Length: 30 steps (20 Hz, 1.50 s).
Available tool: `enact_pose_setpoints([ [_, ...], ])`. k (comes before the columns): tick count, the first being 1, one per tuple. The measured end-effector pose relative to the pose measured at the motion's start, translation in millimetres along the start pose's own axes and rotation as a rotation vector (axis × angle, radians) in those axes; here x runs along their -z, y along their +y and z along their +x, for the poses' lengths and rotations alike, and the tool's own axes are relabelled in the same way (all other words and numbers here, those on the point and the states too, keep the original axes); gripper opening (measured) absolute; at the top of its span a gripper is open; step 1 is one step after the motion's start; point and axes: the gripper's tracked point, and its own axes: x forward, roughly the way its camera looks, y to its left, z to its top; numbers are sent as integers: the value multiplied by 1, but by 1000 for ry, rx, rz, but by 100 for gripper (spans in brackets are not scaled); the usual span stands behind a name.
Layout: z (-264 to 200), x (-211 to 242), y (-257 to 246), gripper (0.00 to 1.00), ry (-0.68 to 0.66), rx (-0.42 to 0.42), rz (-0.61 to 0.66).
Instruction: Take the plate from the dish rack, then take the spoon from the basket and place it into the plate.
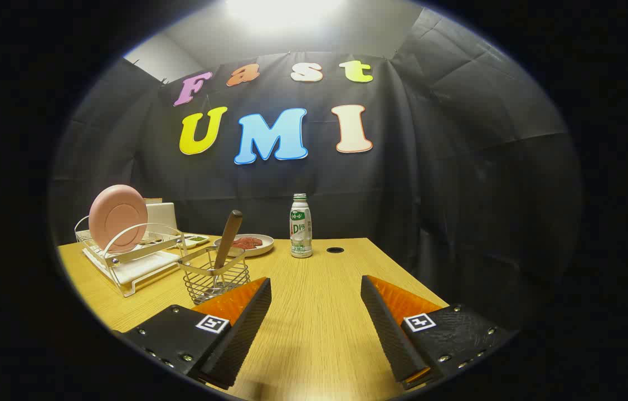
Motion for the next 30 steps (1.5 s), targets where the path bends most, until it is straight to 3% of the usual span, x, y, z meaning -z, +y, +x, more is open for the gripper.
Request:
enact_pose_setpoints([
  [10,10,-1,-2,98,0,9,-1],
  [16,69,-11,-6,98,-24,38,-11],
  [20,87,-36,-27,98,-61,113,13],
  [26,52,-95,-60,98,-92,256,-20],
  [30,26,-133,-40,98,-93,266,-49],
])
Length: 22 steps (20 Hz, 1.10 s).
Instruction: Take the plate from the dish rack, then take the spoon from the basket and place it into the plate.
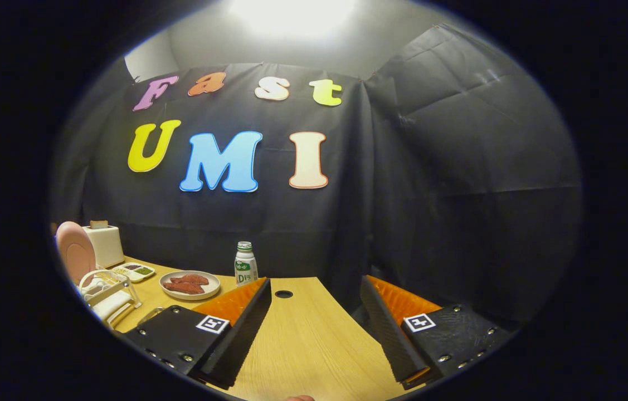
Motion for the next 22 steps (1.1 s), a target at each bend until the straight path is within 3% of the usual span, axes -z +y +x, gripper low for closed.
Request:
enact_pose_setpoints([
  [6,-33,-60,61,98,-15,-65,-26],
  [14,-69,-125,189,98,-37,-191,46],
  [22,-84,-138,295,98,-10,-312,94],
])
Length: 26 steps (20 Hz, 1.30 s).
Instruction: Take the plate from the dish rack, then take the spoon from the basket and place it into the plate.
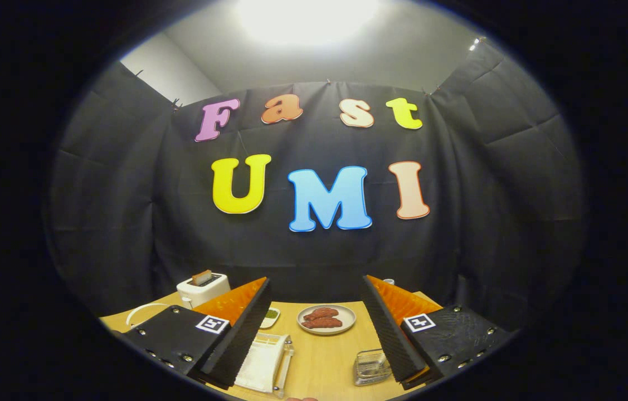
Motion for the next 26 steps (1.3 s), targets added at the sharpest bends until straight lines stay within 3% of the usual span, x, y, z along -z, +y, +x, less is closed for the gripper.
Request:
enact_pose_setpoints([
  [12,35,53,112,98,186,-22,54],
  [26,80,168,157,99,583,10,72],
])
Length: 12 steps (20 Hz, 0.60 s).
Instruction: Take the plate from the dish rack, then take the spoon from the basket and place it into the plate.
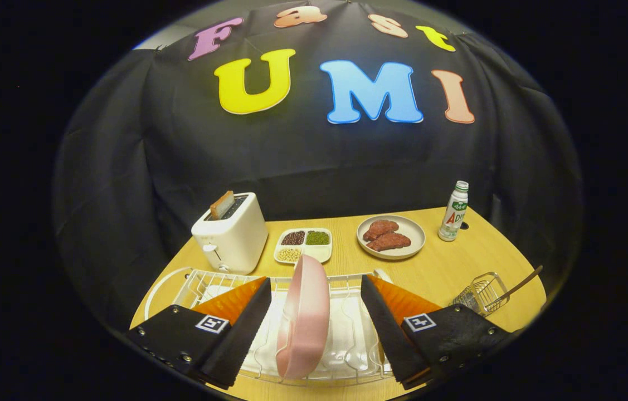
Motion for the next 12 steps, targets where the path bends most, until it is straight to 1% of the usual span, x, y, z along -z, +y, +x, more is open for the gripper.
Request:
enact_pose_setpoints([
  [2,8,12,3,97,73,2,16],
  [4,15,20,5,86,124,2,41],
  [5,17,23,7,83,136,1,50],
  [6,18,23,7,83,140,1,56],
  [8,22,24,11,74,153,-1,65],
  [10,26,30,10,73,173,3,65],
  [11,28,32,13,61,187,2,62],
  [12,30,33,11,49,196,20,48],
])
